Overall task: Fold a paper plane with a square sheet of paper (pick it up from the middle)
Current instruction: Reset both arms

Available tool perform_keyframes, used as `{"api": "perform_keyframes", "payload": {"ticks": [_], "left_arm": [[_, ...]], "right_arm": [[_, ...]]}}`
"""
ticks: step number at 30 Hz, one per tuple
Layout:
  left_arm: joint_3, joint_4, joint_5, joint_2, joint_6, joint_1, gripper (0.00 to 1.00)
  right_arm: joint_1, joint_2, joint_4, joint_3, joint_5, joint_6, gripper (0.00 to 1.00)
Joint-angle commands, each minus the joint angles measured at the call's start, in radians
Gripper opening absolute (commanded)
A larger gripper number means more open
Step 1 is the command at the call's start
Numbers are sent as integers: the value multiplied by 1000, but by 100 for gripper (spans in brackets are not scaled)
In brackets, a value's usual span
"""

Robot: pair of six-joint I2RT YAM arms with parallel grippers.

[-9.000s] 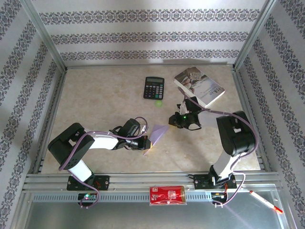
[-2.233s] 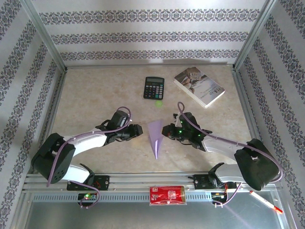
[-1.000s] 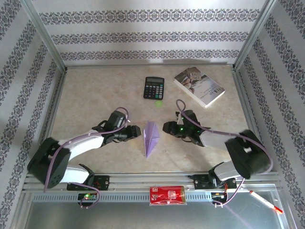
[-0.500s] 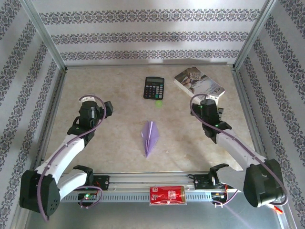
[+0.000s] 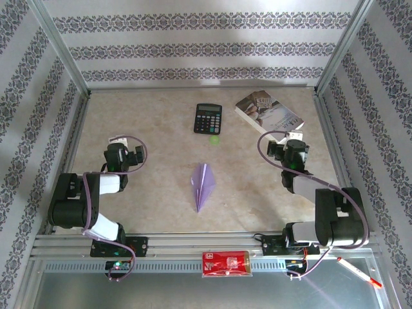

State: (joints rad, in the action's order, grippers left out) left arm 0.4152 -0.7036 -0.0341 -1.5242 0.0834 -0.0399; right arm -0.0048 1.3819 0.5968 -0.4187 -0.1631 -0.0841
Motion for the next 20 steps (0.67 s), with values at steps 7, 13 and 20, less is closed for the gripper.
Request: {"api": "perform_keyframes", "payload": {"ticks": [7, 13, 20], "left_arm": [[-39, -251, 113, -63, -52, -5, 100], [-46, -276, 113, -67, -51, -5, 100], [-44, -275, 114, -68, -51, -4, 100]], "right_arm": [[1, 129, 302, 35, 170, 44, 98], [10, 131, 302, 32, 157, 52, 98], [22, 134, 302, 32, 142, 59, 98]]}}
